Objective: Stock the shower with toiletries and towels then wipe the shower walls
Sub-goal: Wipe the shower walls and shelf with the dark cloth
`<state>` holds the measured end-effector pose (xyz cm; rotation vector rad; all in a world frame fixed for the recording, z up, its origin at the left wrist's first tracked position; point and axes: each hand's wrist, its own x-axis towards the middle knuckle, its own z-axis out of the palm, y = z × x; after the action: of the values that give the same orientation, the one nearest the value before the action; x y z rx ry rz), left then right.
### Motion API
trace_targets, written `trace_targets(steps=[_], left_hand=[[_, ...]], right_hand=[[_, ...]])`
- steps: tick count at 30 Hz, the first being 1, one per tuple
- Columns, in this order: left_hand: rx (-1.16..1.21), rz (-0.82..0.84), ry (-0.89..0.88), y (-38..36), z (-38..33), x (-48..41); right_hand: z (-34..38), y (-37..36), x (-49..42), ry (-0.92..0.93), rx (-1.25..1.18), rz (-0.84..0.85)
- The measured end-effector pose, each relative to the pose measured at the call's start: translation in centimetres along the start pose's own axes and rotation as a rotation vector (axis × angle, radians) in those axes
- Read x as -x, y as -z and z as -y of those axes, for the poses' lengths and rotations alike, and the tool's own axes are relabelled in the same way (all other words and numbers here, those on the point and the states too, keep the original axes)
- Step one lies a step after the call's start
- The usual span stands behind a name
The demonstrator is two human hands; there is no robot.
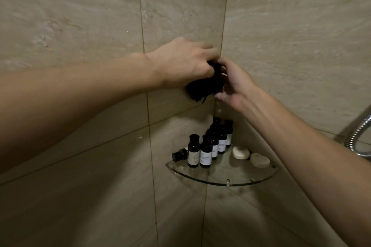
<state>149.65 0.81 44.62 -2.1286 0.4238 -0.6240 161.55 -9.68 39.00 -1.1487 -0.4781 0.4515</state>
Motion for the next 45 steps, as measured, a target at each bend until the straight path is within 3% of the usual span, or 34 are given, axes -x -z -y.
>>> trace_targets(steps=[2, 8, 12, 19, 23, 27, 31, 35, 39, 45], left_hand=[[0.167, -0.023, 0.126, 0.9, -0.2, 0.0], [0.547, -0.385, 0.565, 1.8, -4.3, 1.1], [0.768, -0.429, 0.788, 1.3, -6.3, 0.6], [0.667, -0.307, 0.754, 2.8, -6.6, -1.5], [0.816, -0.124, 0.519, 2.4, -5.9, -1.5], [0.886, -0.026, 0.424, 1.0, -4.6, -0.5], [0.814, 0.268, 0.344, -1.9, -4.8, -0.6], [0.796, 0.352, 0.326, -4.7, -5.5, -1.9], [0.851, 0.456, 0.349, -6.3, -6.3, -3.0], [0.845, 0.467, 0.317, -7.9, -7.0, -3.7]], right_hand=[[0.8, -0.4, 0.3, 0.016, -0.08, -0.011], [1.5, 0.2, 1.9, -0.001, -0.296, -0.034], [0.8, 0.1, 4.7, -0.036, -0.395, 0.068], [0.3, 1.6, 7.4, -0.052, -0.312, 0.09], [-0.9, 3.1, 8.6, -0.007, -0.282, -0.055], [-2.2, 5.5, 9.3, 0.097, 0.053, -0.236], [-1.9, 7.6, 9.2, 0.391, 0.738, -0.101], [-1.0, 9.0, 7.2, 0.477, 1.201, -0.028], [-0.8, 9.5, 5.7, 0.459, 1.352, 0.017], [-1.4, 9.6, 4.2, 0.468, 1.352, 0.067]])
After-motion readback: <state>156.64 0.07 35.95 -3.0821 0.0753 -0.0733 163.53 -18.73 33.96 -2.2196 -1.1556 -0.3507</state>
